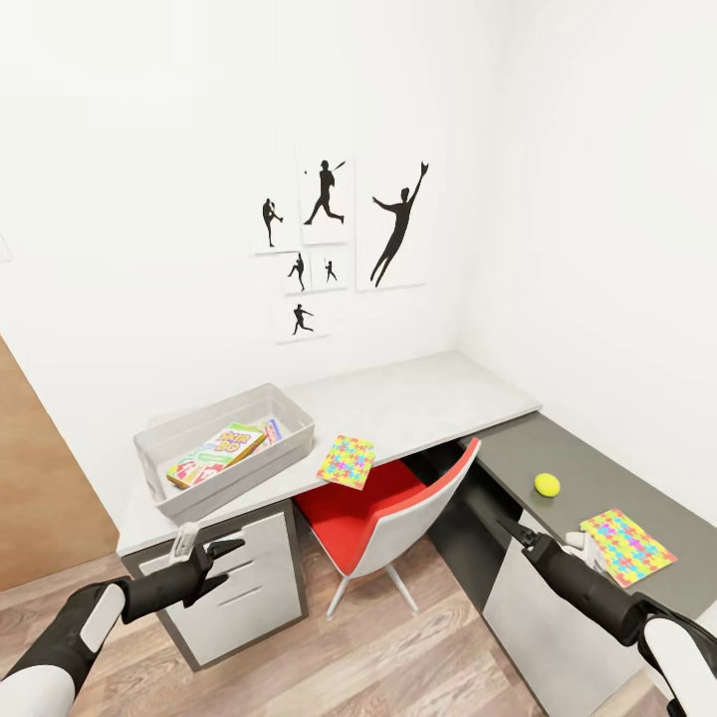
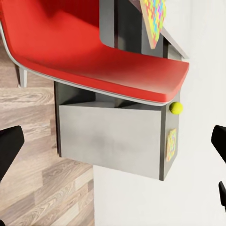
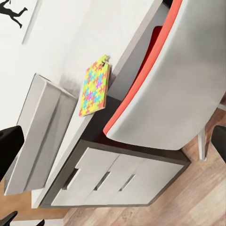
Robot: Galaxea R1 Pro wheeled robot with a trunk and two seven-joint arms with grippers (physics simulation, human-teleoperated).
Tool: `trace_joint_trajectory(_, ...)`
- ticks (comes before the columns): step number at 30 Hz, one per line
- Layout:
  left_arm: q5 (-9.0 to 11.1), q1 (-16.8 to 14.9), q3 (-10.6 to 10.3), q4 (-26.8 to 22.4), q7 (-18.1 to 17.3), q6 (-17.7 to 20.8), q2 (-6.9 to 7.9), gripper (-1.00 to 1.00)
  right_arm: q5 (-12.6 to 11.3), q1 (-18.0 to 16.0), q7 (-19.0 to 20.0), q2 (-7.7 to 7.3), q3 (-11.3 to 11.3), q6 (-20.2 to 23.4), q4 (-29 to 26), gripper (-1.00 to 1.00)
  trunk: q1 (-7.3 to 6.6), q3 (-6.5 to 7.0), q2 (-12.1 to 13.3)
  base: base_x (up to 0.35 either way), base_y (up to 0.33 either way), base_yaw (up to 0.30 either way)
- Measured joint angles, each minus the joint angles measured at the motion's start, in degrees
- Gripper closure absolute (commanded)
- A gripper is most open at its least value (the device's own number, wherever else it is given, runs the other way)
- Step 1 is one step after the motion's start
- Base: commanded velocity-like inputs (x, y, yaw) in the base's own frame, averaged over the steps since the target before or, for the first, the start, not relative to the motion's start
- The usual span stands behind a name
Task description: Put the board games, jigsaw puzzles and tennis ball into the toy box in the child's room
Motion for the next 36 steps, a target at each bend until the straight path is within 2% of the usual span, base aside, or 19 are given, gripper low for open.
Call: trace_joint_trajectory(36, -0.19, -0.01, 0.07, 0.0, 0.1, -0.33, -0.13, -1.0, 0.07, -0.01, 0.3, 0.08, 0.0, -0.13, -0.05, -1.0, 7.92, -6.49, -14.48, 0.0, 0.0, 0.0)
